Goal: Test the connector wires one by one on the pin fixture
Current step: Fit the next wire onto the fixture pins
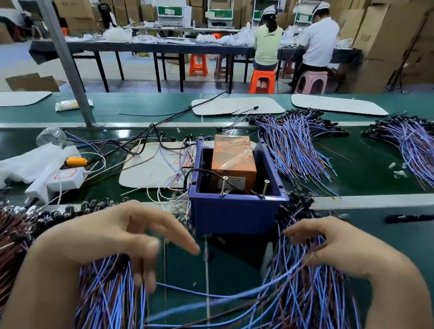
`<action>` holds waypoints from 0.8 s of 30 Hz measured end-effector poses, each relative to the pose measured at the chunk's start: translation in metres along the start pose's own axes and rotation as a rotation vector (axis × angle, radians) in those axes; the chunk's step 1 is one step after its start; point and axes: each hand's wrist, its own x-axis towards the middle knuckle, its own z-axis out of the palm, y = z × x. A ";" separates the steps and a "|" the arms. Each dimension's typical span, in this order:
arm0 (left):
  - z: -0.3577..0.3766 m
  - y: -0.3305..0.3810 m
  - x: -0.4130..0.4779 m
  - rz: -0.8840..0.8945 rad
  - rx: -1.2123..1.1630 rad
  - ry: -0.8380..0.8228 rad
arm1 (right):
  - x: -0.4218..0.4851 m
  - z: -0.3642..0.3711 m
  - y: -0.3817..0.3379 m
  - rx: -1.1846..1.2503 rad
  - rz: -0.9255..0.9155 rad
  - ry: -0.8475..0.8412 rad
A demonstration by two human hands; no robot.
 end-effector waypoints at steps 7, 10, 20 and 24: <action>-0.031 -0.045 0.018 -0.637 0.928 0.776 | -0.007 -0.001 0.006 0.276 -0.058 -0.169; -0.023 -0.051 0.032 -0.769 1.111 0.584 | -0.008 0.000 0.000 0.374 -0.060 -0.168; -0.011 -0.051 0.042 -0.786 1.149 0.508 | 0.010 0.017 -0.020 0.274 -0.110 -0.151; -0.016 -0.043 0.033 -0.544 0.961 0.606 | 0.015 0.026 -0.036 0.181 -0.149 -0.163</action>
